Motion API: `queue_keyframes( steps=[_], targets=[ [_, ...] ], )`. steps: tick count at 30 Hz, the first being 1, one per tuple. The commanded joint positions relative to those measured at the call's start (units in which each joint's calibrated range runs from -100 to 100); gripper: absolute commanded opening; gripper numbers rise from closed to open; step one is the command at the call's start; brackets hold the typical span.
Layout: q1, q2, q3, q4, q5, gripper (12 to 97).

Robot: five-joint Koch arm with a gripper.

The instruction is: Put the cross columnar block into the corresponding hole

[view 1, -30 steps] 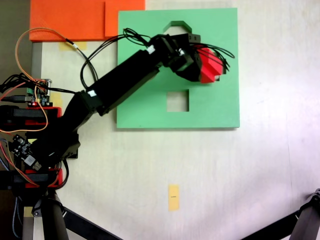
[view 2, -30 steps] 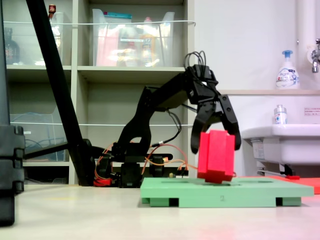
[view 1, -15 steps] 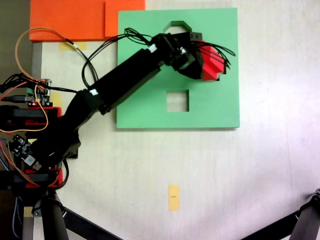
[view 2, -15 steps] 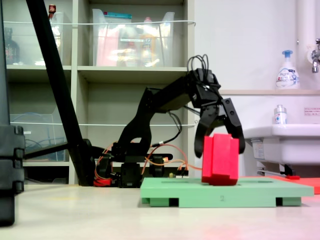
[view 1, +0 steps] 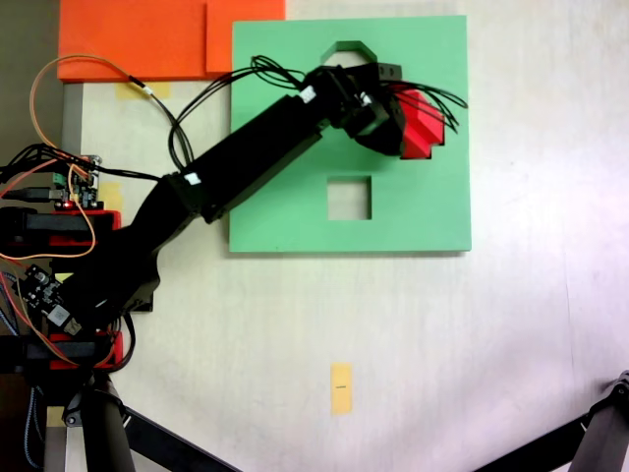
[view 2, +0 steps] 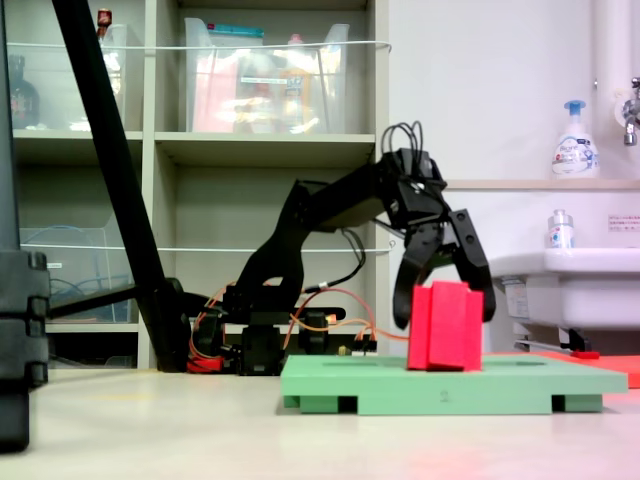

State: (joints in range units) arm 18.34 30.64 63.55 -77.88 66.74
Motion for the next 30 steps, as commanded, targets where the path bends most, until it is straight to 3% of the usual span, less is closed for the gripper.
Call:
queue_keyframes(
  steps=[1, 25, 30],
  targets=[
    [0.2, 0.5, 2.7, 4.6, 0.6, 38.5],
    [-2.1, 9.4, 3.2, 4.9, 0.6, 39.1],
    [-2.4, 11.0, 3.2, 5.3, 0.6, 44.9]
  ],
)
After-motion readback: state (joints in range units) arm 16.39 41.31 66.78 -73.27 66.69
